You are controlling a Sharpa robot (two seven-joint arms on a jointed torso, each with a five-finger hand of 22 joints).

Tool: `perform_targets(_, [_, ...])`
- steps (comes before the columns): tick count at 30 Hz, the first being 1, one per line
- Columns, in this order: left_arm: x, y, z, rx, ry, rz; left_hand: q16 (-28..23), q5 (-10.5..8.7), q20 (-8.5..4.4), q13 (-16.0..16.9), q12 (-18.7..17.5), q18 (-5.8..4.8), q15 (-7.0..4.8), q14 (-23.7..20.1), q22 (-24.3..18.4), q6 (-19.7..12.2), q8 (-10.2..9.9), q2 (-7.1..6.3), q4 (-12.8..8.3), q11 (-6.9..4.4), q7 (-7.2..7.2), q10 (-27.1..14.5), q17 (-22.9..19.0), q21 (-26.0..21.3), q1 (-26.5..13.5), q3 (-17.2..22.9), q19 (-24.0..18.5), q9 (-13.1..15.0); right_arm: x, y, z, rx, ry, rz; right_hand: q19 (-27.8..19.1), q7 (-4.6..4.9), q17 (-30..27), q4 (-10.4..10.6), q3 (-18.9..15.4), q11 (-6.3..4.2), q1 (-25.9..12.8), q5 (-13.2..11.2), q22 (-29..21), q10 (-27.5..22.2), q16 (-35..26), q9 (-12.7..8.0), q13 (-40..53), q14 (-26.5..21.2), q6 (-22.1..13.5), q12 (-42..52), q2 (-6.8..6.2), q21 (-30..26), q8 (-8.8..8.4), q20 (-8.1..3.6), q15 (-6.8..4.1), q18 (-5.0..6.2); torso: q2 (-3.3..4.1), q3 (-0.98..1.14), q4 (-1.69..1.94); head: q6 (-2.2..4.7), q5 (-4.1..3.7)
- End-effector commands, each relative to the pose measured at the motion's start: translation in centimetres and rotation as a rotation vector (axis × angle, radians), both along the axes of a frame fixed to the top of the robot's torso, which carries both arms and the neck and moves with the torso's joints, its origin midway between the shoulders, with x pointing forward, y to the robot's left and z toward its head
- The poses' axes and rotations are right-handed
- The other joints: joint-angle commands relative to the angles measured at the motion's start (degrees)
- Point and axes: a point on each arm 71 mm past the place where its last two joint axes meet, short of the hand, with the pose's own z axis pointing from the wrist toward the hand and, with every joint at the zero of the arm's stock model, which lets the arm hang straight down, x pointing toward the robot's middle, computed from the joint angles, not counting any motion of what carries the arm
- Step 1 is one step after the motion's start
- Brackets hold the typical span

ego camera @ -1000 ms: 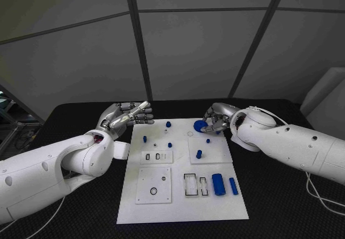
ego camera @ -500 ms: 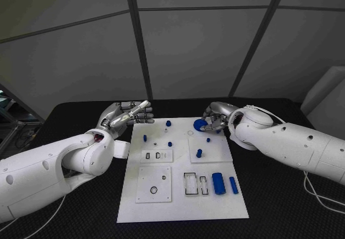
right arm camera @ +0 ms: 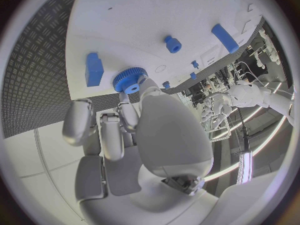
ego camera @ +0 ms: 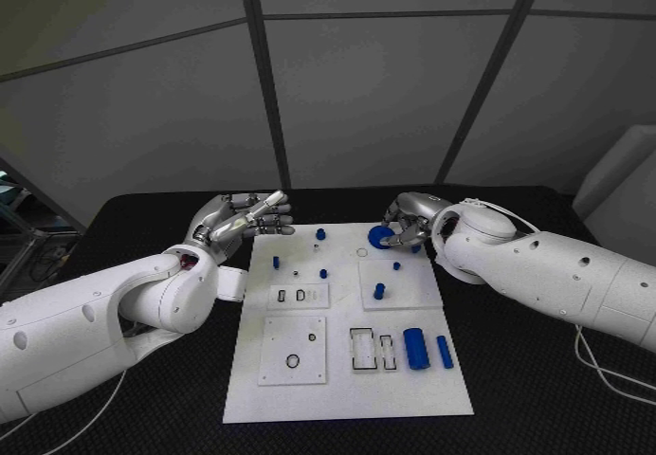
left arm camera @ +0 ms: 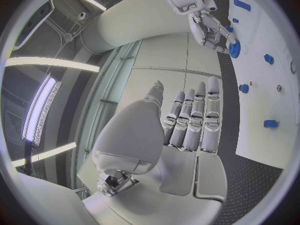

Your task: Assemble the parts on the task board

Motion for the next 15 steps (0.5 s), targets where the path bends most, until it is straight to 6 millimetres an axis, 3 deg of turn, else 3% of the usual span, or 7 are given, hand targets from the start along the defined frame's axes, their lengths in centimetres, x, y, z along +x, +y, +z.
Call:
perform_targets(1, [-0.02,-0.2,0.13,-0.002,-0.006,-0.018,-0.39,-0.18,-0.03,0.08,-0.36,-0.74,0.13,-0.38,-0.08,0.16,-0.33,0.67,-0.44,0.26,0.37,-0.03,0.06,-0.13,0.01,0.02,-0.4,-0.03,-0.06,0.21,-0.03,-0.03,0.001,0.008,0.54,-0.1,7.06,-0.43,0.05,-0.03,0.72,-0.43,0.37,0.89,0.35,0.04,1.48,4.56,0.87,1.34,0.24,0.38,0.5,0.07,0.3,-0.61,0.03,0.04,-0.05,-0.04,-0.06])
perform_targets(8, [0.0,-0.24,0.1,-0.002,-0.004,-0.019,-0.45,-0.24,-0.02,0.08,-0.38,-0.74,0.13,-0.41,-0.09,0.16,-0.36,0.72,-0.48,0.26,0.37,-0.03,0.09,-0.15,0.03,0.03,-0.43,-0.03,-0.03,0.38,-0.03,-0.037,-0.002,0.007,0.71,-0.09,7.55,-0.4,-0.22,0.0,0.27,-0.68,0.91,1.09,0.57,-0.06,2.22,4.63,0.93,2.0,0.17,0.68,0.45,0.08,0.33,-0.7,0.04,0.01,0.04,-0.11,-0.12])
perform_targets(15, [0.02,-0.25,0.07,-0.002,-0.002,-0.02,-0.45,-0.24,-0.02,0.08,-0.38,-0.74,0.13,-0.41,-0.09,0.16,-0.36,0.72,-0.48,0.26,0.37,-0.03,0.09,-0.15,0.03,0.03,-0.43,-0.03,-0.03,0.59,0.02,-0.06,-0.017,0.009,1.0,-0.37,8.12,-1.46,0.6,-0.26,1.46,-0.88,1.79,2.07,0.82,0.1,4.16,4.71,2.71,3.69,1.08,1.2,1.09,-0.02,0.16,-0.83,0.03,0.03,-0.05,-0.21,-0.11])
